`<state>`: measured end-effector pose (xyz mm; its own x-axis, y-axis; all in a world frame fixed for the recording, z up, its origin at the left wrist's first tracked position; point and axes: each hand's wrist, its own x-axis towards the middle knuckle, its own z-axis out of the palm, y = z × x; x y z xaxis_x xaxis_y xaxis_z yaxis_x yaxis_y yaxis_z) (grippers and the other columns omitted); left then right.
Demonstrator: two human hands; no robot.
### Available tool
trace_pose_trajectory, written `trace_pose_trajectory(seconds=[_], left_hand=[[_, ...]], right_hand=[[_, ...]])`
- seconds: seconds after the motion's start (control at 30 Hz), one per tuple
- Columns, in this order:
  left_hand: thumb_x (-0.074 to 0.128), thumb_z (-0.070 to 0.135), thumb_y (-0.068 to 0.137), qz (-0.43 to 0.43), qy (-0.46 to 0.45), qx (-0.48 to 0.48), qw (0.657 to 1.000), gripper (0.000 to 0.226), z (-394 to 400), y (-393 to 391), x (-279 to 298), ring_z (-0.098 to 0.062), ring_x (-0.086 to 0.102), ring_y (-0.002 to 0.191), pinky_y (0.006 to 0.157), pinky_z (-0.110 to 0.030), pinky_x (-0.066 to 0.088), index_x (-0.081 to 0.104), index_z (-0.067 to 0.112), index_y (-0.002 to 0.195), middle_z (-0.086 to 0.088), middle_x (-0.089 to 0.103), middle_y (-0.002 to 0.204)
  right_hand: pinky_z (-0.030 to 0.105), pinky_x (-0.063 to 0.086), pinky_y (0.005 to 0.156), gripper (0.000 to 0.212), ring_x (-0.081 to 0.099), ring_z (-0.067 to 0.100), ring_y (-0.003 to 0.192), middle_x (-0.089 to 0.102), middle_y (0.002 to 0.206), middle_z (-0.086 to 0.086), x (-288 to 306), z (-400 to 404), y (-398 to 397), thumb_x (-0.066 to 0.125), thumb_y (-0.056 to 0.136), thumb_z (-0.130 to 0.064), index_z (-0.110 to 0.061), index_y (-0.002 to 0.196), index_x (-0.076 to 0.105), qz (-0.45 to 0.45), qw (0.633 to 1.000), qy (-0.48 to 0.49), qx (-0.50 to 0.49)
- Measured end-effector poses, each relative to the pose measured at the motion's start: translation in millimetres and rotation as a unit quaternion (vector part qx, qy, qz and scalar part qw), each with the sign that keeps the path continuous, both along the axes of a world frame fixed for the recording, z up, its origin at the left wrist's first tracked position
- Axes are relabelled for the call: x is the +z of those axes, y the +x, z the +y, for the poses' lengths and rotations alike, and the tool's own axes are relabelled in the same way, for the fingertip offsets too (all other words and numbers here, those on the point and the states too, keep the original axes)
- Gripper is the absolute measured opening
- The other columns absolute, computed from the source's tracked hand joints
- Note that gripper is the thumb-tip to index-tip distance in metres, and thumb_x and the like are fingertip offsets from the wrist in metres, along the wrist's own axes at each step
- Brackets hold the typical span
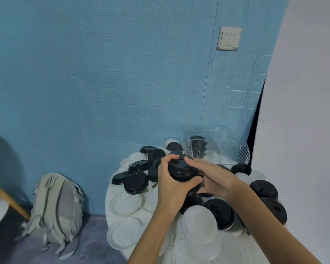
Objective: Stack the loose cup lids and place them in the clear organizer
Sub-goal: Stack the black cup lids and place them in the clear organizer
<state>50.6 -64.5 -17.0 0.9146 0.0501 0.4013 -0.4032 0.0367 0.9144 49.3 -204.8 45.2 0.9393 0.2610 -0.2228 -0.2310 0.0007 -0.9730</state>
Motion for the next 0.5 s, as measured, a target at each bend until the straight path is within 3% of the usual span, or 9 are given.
trace_pose_trajectory(seconds=[0.13, 0.23, 0.33, 0.5], left_hand=[[0.096, 0.031, 0.049, 0.012, 0.0, -0.014, 1.0, 0.084, -1.8, -0.3, -3.8, -0.013, 0.067, 0.11, 0.096, -0.042, 0.058, 0.053, 0.039, 0.121, -0.001, 0.06, 0.126], [0.098, 0.031, 0.048, 0.018, 0.006, -0.017, 1.0, 0.084, -2.3, 0.1, -4.7, -0.018, 0.068, 0.11, 0.094, -0.046, 0.058, 0.052, 0.038, 0.118, -0.002, 0.062, 0.124], [0.098, 0.025, 0.051, 0.014, 0.021, -0.013, 1.0, 0.082, -2.3, 0.4, -3.6, -0.018, 0.068, 0.107, 0.092, -0.048, 0.058, 0.051, 0.037, 0.117, 0.001, 0.065, 0.119], [0.097, 0.022, 0.053, -0.01, 0.047, 0.017, 0.999, 0.078, 0.8, 0.7, -0.3, -0.012, 0.066, 0.105, 0.09, -0.042, 0.058, 0.049, 0.04, 0.112, 0.007, 0.063, 0.115]], right_hand=[[0.031, 0.058, 0.068, 0.032, 0.072, 0.019, 0.085, 0.074, 0.102, 0.009, -2.2, 2.5, 5.8, 0.076, 0.087, -0.023, -0.008, 0.114, 0.069, 0.022, 0.998, 0.04, -0.03], [0.031, 0.056, 0.07, 0.022, 0.07, 0.021, 0.083, 0.071, 0.096, 0.012, -4.9, 3.0, 9.3, 0.074, 0.083, -0.014, -0.007, 0.104, 0.07, 0.03, 0.996, 0.082, -0.035], [0.031, 0.057, 0.071, 0.021, 0.071, 0.023, 0.087, 0.071, 0.1, 0.014, -6.2, 4.3, 10.2, 0.071, 0.087, -0.008, -0.006, 0.108, 0.069, 0.022, 0.995, 0.096, -0.034], [0.036, 0.061, 0.068, 0.072, 0.074, 0.027, 0.087, 0.067, 0.121, 0.02, -4.0, -0.2, 10.4, 0.085, 0.072, -0.012, -0.018, 0.135, 0.051, 0.027, 0.992, 0.106, -0.069]])
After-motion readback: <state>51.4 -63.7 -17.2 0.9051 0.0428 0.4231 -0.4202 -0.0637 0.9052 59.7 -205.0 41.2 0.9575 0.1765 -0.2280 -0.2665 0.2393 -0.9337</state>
